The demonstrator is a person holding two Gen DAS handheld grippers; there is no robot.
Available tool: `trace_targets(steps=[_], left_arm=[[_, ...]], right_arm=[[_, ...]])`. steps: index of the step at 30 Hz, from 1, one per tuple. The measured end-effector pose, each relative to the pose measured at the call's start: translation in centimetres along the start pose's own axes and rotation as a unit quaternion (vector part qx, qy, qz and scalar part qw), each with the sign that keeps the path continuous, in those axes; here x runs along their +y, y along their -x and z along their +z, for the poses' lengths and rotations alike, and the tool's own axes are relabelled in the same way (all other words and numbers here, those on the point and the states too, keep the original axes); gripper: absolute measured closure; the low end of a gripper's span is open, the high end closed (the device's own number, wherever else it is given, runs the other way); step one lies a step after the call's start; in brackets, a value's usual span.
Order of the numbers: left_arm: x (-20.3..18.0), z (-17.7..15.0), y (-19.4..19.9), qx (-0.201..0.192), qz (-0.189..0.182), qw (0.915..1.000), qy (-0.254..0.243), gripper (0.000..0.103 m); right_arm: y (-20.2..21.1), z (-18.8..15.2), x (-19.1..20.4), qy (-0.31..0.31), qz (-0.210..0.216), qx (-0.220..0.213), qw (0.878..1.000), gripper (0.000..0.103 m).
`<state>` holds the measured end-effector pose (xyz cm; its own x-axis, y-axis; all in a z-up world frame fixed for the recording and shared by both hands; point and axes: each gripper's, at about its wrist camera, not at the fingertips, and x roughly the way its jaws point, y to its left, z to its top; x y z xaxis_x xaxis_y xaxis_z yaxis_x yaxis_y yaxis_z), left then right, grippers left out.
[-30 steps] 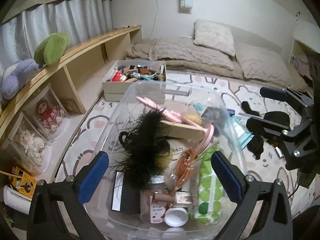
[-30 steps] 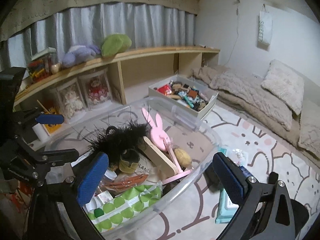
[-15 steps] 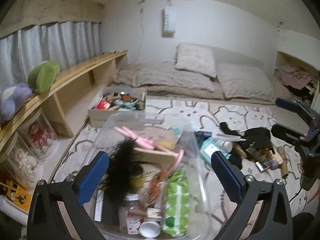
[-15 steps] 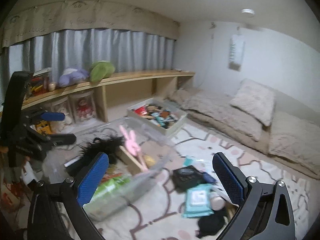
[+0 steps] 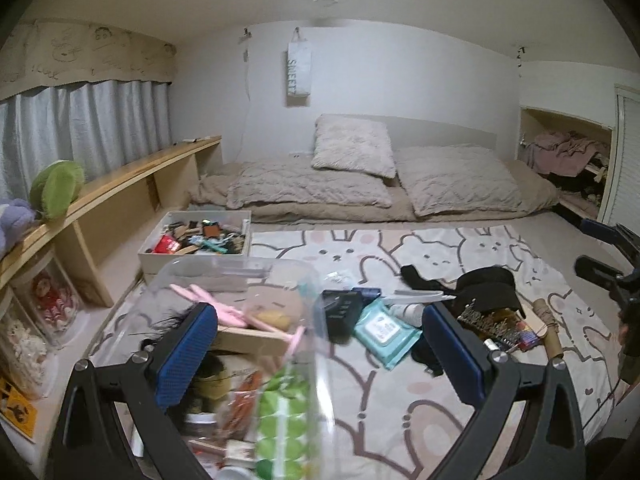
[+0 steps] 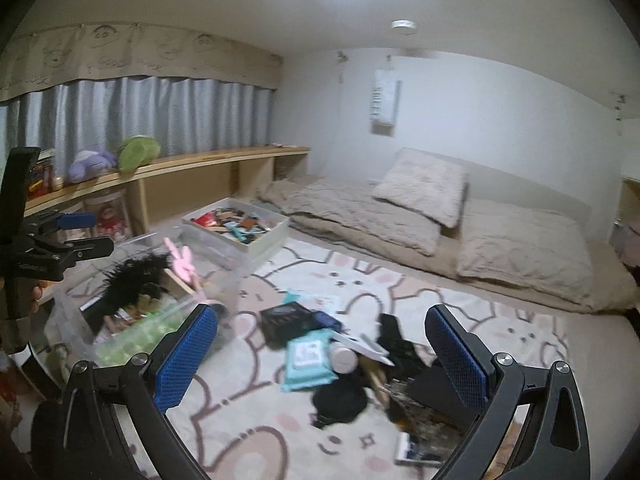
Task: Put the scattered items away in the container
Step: 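Move both grippers away from the container toward the items on the mattress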
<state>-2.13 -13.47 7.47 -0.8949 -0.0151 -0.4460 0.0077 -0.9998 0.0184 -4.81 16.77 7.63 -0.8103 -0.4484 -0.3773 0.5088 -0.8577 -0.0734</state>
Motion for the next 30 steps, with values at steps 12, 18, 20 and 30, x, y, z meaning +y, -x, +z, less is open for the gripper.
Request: trace_targets(steps=[12,18,20,30], left_arm=[[-5.9,-1.6,-2.0,-0.025,-0.027,0.999,-0.027,0.0],[-8.5,-2.2,-3.3,-0.026,-0.062,0.9971,-0.035,0.0],[-9.0,-2.4,-3.8,-0.023,-0.071,0.9966,-0.034,0.0],[-10.3,-3.5,-6.0,-0.016,-0.094,0.9953,-0.012,0.0]], right_arm=[[3.3,-3.8,-4.5,-0.016,-0.068,-0.017,0.997,0.0],[4.1,-5.8,-6.5,-0.037,-0.092,-0.028,0.995,0.0],[4.3,-6.4,-7.0,-0.039,-0.1,-0.032,0.994,0.0],[3.6,-9.4,-9.0,-0.06,-0.132,-0.023,0.989,0.0]])
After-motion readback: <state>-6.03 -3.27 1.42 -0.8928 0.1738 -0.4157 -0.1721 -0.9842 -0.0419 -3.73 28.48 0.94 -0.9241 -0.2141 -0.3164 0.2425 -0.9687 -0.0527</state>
